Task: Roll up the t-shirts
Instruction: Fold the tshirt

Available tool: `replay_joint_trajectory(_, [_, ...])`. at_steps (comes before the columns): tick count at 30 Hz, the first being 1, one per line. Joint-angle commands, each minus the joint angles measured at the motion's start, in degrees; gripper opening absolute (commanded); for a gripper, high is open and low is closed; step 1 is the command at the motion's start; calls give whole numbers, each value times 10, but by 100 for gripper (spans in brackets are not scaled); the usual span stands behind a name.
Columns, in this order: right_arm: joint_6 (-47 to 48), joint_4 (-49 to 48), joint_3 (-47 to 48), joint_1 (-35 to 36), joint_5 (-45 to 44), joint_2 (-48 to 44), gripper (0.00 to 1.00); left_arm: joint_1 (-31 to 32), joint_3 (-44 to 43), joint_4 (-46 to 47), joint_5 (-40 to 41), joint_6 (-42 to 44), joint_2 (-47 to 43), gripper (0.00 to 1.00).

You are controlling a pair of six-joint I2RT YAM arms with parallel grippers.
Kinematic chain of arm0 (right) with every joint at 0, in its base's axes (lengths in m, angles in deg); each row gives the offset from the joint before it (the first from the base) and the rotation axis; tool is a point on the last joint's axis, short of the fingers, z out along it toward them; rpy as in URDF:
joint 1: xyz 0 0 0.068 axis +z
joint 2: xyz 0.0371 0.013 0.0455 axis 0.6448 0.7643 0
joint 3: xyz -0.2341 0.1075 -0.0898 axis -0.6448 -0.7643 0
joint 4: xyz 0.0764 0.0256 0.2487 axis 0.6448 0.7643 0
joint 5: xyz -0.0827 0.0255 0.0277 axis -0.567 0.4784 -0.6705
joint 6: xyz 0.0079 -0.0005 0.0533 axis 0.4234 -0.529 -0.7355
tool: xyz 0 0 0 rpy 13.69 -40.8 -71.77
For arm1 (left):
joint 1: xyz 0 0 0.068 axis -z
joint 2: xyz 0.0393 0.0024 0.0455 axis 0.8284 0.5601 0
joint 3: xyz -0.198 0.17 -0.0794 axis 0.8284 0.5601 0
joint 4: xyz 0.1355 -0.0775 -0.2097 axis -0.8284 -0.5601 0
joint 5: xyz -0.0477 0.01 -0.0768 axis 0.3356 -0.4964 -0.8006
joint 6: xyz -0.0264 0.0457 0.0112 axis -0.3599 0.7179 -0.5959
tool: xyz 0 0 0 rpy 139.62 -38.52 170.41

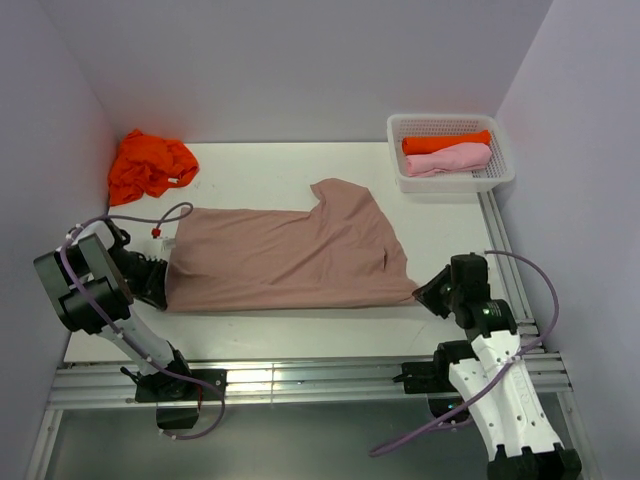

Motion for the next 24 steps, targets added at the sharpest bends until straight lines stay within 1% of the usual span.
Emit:
replay_joint_trajectory(1, [11, 31, -5, -3, -17, -28, 27, -12, -2, -12, 27, 40, -29, 31])
replay_joint_trajectory(2, [12, 33, -5, -3, -17, -33, 39, -15, -4, -20, 28, 44, -30, 37])
replay_joint_trajectory(3, [12, 37, -1, -3, -18, -37, 45, -17, -8, -24, 32, 48, -37, 48])
replay_joint_trajectory(5, [17, 46, 5, -3, -19, -41, 55, -22, -23, -36, 34, 59, -39, 57])
replay_joint_trajectory(6, [18, 43, 13, -3, -20, -37, 57, -25, -32, -43, 35, 62, -38, 59])
replay_joint_trajectory(8, [20, 28, 21, -3, -20, -27, 59, -30, -75, -56, 31, 67, -31, 62])
replay_joint_trajectory(9, [22, -2, 28, -3, -18, -5, 59, -32, -95, -64, 27, 59, -18, 63])
replay_joint_trajectory(10, [25, -24, 33, -3, -8, 12, 59, -33, -142, -71, 14, 53, -9, 63])
replay_joint_trajectory(12, [33, -73, 54, -3, 12, 58, 59, -31, -201, -93, -12, 40, 27, 64])
replay_joint_trajectory(13, [37, -130, 64, -3, 21, 114, 59, -27, -264, -95, -35, 21, 42, 64])
replay_joint_trajectory(14, [41, -156, 76, -3, 29, 146, 59, -23, -294, -94, -42, 9, 57, 64])
replay_joint_trajectory(15, [49, -180, 106, -3, 39, 207, 59, -11, -323, -88, -49, -6, 87, 64])
replay_joint_trajectory(16, [54, -226, 125, -3, 46, 241, 59, -2, -375, -76, -58, -32, 102, 64])
replay_joint_trajectory(17, [66, -246, 144, -2, 50, 274, 59, 17, -399, -67, -71, -45, 117, 64])
replay_joint_trajectory(18, [73, -270, 191, -2, 50, 338, 59, 28, -419, -57, -74, -74, 143, 64])
replay_joint_trajectory(19, [80, -279, 216, -1, 49, 370, 59, 38, -452, -33, -79, -87, 155, 63])
replay_joint_trajectory(20, [97, -288, 240, 0, 50, 402, 59, 59, -467, -21, -84, -96, 165, 63])
replay_joint_trajectory(21, [102, -295, 292, 2, 49, 461, 59, 71, -476, -4, -89, -119, 182, 63])
replay_joint_trajectory(22, [109, -297, 318, 4, 46, 492, 59, 81, -488, 40, -87, -135, 188, 63])
replay_joint_trajectory(23, [124, -297, 368, 7, 41, 521, 59, 99, -492, 58, -84, -147, 195, 64])
replay_joint_trajectory(24, [129, -297, 393, 9, 39, 575, 59, 108, -499, 78, -82, -166, 206, 64])
